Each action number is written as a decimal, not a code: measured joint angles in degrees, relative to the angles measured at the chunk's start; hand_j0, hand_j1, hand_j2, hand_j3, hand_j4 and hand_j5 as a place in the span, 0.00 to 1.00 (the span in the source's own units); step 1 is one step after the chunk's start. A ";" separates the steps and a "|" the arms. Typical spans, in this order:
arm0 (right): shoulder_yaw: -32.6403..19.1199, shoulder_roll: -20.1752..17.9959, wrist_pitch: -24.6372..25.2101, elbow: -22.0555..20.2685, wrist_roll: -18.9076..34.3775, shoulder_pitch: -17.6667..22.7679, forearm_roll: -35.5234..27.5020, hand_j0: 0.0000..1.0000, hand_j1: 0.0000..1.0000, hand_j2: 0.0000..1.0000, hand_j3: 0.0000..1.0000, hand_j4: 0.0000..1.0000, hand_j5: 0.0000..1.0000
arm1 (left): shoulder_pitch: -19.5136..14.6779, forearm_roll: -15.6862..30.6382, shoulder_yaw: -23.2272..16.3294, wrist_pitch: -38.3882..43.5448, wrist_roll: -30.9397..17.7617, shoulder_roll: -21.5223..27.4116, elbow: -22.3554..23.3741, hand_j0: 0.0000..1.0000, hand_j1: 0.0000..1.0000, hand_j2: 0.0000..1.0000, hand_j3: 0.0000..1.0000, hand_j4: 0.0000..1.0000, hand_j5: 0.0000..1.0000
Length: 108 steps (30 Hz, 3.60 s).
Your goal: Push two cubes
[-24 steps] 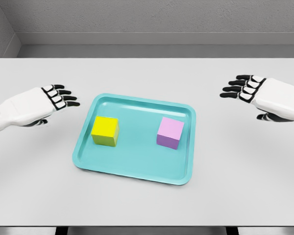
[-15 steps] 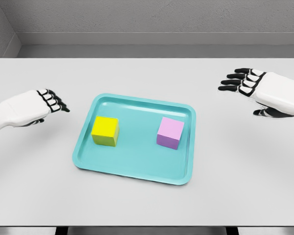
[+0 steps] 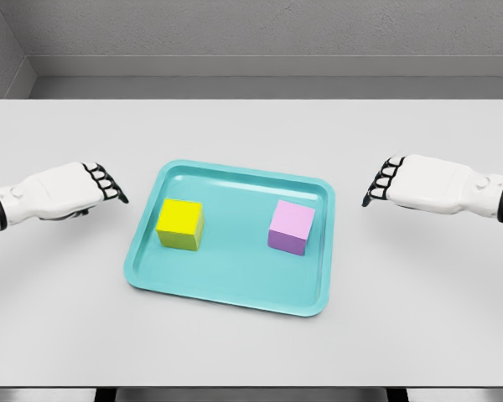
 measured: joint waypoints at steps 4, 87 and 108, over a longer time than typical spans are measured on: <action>1.76 1.98 0.00 -0.11 0.18 -0.09 0.38 0.64 0.64 0.64 0.64 0.64 0.64 | 0.09 0.36 -0.24 0.00 -0.02 0.97 -1.94 0.75 0.75 0.75 0.75 0.75 0.75; 9.01 18.76 0.00 7.60 0.72 -5.63 7.35 0.62 0.62 0.62 0.62 0.62 0.62 | 1.67 1.46 -1.03 -0.03 -6.81 -6.35 -12.28 0.77 0.77 0.77 0.77 0.77 0.77; 10.05 21.65 0.00 12.01 0.80 -7.91 8.65 0.62 0.62 0.62 0.62 0.62 0.62 | 1.85 1.38 -0.57 -0.03 -7.50 -6.24 -11.99 0.74 0.74 0.74 0.74 0.74 0.74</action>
